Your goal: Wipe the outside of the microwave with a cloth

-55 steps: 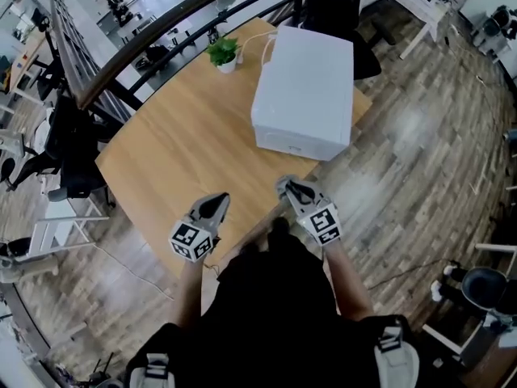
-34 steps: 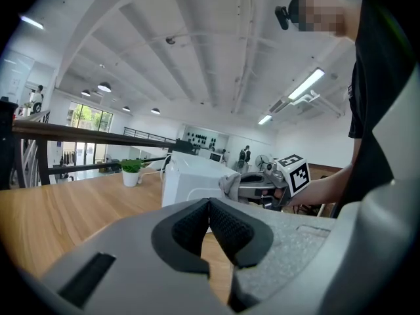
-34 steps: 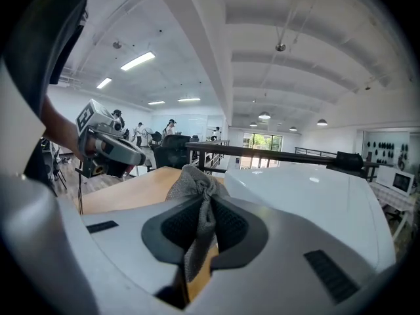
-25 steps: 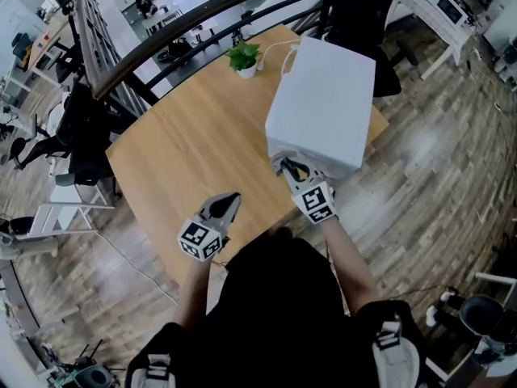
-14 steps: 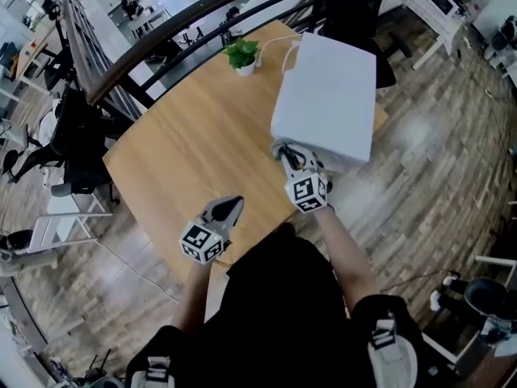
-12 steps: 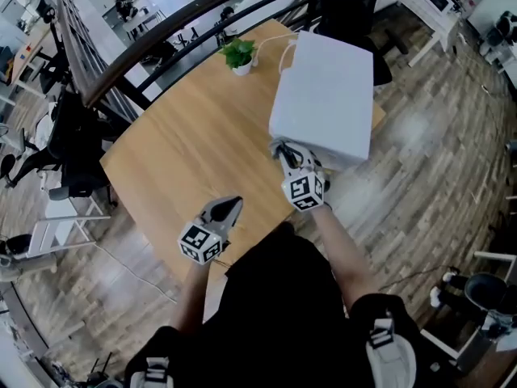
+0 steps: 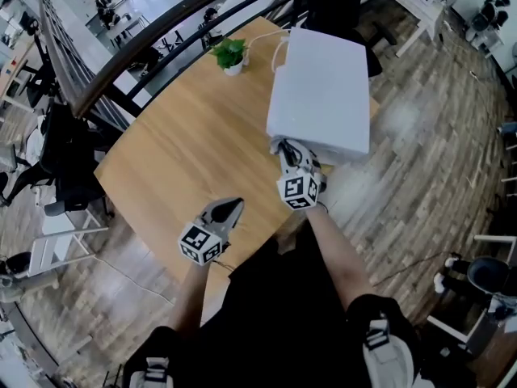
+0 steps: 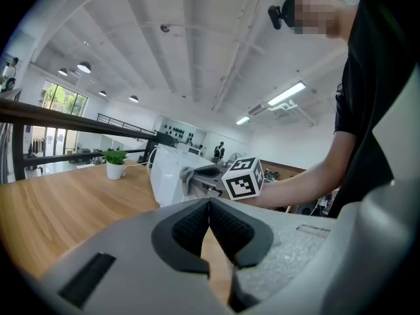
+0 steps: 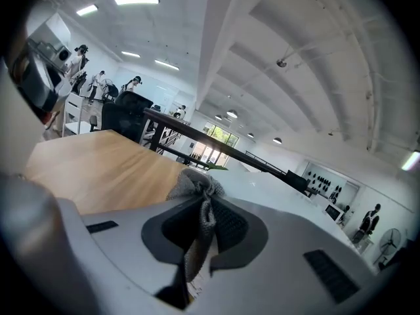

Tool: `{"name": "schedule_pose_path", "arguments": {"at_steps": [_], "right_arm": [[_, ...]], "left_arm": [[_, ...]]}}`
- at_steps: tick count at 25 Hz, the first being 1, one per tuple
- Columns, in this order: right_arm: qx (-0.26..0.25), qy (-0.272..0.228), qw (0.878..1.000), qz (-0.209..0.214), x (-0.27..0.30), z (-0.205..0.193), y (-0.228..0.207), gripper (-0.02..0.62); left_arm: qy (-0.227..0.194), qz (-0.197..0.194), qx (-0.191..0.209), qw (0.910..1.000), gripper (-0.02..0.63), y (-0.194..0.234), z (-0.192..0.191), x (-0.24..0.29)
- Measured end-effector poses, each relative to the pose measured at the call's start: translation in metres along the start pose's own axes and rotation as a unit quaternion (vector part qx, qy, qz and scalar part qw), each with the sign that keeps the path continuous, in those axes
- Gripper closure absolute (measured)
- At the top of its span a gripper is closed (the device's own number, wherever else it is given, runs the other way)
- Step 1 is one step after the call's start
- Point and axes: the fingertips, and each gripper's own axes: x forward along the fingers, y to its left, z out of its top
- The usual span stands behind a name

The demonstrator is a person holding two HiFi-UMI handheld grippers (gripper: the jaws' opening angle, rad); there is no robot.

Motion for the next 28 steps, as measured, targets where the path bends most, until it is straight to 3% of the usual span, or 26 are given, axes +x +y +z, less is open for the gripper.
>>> {"name": "schedule_pose_path", "arguments": {"at_steps": [16,28], "right_arm": [[0.022,-0.004,1.000,0.017,-0.009,-0.019,-0.013,0.563],[0.021,0.000,1.000,0.008,-0.023,-0.033,-0.030,0.563]], "left_arm": [[-0.009,0.027,-0.004,0.9996,0.603,-0.012,0.004,0.025],[-0.001,0.008,0.000,1.0000,0.603,-0.025,0.009,0.049]]}}
